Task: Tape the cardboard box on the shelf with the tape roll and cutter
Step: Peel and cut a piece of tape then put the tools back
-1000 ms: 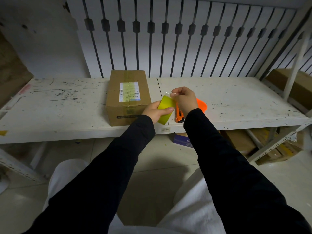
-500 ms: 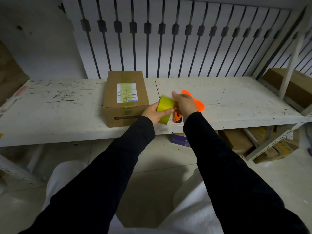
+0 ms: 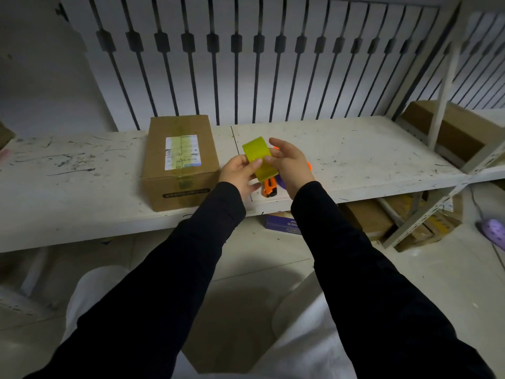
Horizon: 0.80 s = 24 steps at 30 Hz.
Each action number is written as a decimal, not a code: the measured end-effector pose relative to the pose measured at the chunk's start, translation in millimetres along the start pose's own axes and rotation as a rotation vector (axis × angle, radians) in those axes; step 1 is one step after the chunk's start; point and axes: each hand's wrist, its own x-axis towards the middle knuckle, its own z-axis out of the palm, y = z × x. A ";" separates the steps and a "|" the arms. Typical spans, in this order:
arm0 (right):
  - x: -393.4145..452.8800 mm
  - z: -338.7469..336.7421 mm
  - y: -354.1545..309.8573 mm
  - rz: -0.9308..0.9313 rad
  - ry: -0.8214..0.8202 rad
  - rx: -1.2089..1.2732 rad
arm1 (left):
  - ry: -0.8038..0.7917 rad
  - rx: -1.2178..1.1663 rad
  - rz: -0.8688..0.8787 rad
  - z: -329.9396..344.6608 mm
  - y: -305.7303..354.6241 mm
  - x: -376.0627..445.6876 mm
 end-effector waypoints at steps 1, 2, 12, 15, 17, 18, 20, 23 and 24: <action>0.1 -4.0 0.7 -0.001 0.015 -0.006 | 0.002 -0.044 0.001 3.6 0.4 0.5; 1.3 -8.4 2.7 0.008 0.035 -0.014 | 0.004 -0.090 -0.002 7.8 0.6 0.8; 10.5 -41.7 17.2 0.198 0.086 0.163 | 0.011 -0.375 -0.162 51.4 -1.3 22.7; 19.1 -48.0 20.0 0.174 0.103 0.238 | 0.012 -0.368 -0.181 61.3 -1.8 34.0; 25.4 -53.0 21.4 0.141 0.133 0.256 | 0.019 -0.341 -0.182 68.1 -1.0 40.6; 28.9 -55.9 22.2 0.130 0.153 0.272 | 0.020 -0.332 -0.184 71.6 -1.0 44.8; 36.0 -61.5 25.6 0.103 0.212 0.303 | 0.028 -0.308 -0.189 79.3 -1.4 53.0; 48.1 -70.4 29.9 0.059 0.338 0.239 | 0.031 -0.261 -0.178 93.3 -4.0 61.9; 52.6 -73.7 32.0 0.045 0.379 0.197 | 0.029 -0.242 -0.167 97.8 -6.5 65.9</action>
